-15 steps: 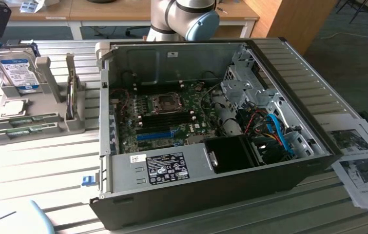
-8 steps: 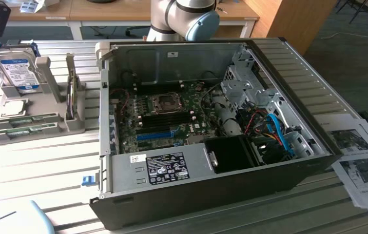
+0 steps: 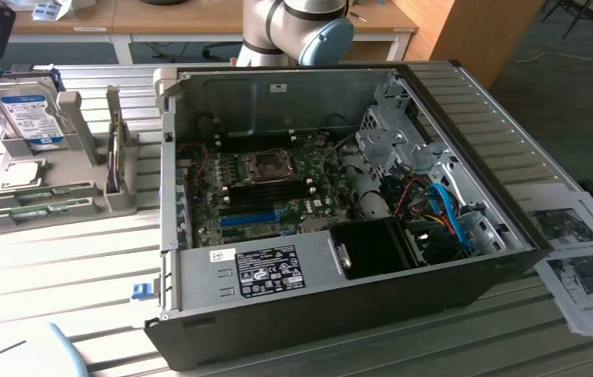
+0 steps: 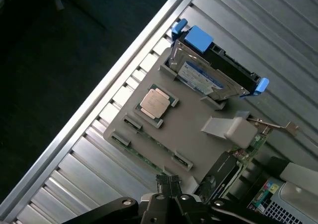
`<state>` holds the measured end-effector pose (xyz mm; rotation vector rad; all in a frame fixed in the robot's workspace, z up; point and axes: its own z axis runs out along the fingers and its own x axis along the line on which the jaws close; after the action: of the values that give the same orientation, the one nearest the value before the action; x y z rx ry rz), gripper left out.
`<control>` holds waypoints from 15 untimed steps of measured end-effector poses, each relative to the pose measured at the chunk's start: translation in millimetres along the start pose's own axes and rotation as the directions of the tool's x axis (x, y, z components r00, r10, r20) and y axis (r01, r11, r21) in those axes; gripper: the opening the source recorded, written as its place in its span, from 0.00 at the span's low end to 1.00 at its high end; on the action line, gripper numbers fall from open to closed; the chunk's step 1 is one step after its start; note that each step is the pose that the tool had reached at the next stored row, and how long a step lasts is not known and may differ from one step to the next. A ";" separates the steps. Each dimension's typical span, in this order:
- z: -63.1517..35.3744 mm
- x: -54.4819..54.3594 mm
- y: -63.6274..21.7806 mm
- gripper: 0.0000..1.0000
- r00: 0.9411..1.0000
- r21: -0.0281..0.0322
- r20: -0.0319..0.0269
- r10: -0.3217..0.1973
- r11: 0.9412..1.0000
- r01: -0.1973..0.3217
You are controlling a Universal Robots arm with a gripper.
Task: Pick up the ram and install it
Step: 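Pick up the ram and move it above insertion slot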
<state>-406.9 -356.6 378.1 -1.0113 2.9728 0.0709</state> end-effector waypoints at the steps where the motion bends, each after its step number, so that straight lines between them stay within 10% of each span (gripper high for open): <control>1: 0.0 0.0 0.0 0.09 1.000 0.000 0.000 -0.010 1.000 0.010; 15: 0.0 0.0 0.0 0.09 0.989 -0.003 -0.006 -0.150 0.989 0.150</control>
<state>-406.9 -356.6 378.1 -1.2332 2.8916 0.0708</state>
